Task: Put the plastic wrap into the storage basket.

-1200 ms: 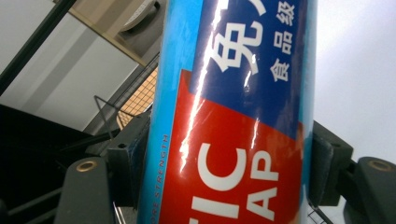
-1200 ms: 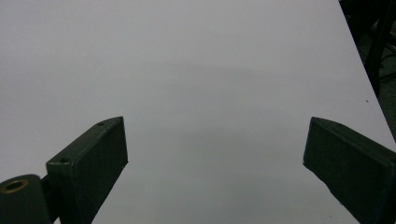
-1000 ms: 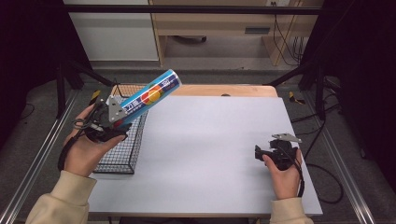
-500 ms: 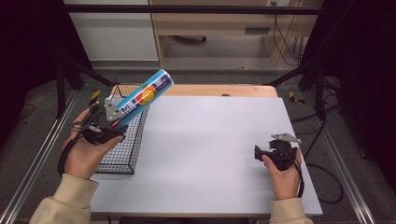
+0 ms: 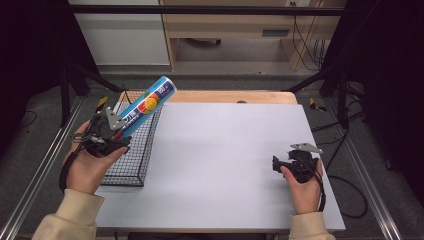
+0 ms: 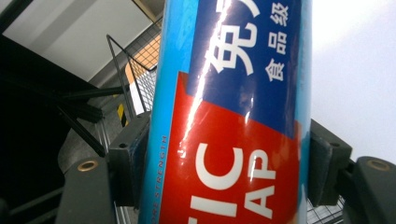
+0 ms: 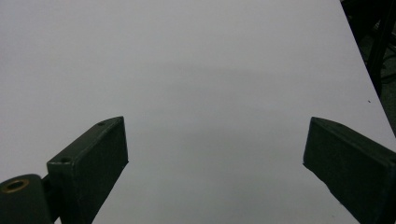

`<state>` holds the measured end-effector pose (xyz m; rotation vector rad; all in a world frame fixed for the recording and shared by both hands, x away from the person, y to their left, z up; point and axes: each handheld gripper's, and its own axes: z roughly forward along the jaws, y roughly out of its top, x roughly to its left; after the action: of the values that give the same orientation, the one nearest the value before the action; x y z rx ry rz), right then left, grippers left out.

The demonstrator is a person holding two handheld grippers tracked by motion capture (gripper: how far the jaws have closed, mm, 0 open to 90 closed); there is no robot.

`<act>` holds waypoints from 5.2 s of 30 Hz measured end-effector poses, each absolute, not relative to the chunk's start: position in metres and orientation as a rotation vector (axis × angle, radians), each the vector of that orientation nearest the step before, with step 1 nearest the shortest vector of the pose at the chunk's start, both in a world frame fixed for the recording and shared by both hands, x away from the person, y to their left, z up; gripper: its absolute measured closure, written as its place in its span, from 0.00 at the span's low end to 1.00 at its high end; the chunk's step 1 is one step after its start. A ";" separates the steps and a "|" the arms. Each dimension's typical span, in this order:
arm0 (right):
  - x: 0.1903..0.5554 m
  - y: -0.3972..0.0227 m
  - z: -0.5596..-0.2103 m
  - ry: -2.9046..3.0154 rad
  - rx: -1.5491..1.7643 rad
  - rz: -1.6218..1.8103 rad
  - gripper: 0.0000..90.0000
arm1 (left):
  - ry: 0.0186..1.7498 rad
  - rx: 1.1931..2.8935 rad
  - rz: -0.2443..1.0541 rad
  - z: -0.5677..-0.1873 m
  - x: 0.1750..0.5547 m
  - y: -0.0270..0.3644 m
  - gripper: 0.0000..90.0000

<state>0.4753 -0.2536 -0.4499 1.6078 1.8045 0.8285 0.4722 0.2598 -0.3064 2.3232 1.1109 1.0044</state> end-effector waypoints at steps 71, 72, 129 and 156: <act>0.475 -0.251 -0.450 1.838 1.610 0.873 0.08 | 1.513 2.489 0.823 -0.356 0.496 0.279 0.34; 0.475 -0.251 -0.450 1.839 1.611 0.872 0.08 | 1.518 2.501 0.820 -0.357 0.497 0.279 0.34; 0.476 -0.249 -0.453 1.878 1.604 0.864 0.08 | 1.638 2.671 0.662 -0.381 0.517 0.272 0.35; 0.476 -0.249 -0.455 1.890 1.597 0.847 0.08 | 1.549 2.551 0.836 -0.368 0.509 0.266 0.19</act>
<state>0.4760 -0.2489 -0.4548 1.5969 1.8896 0.8475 0.5087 0.2661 -0.3684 2.5513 1.5492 0.8358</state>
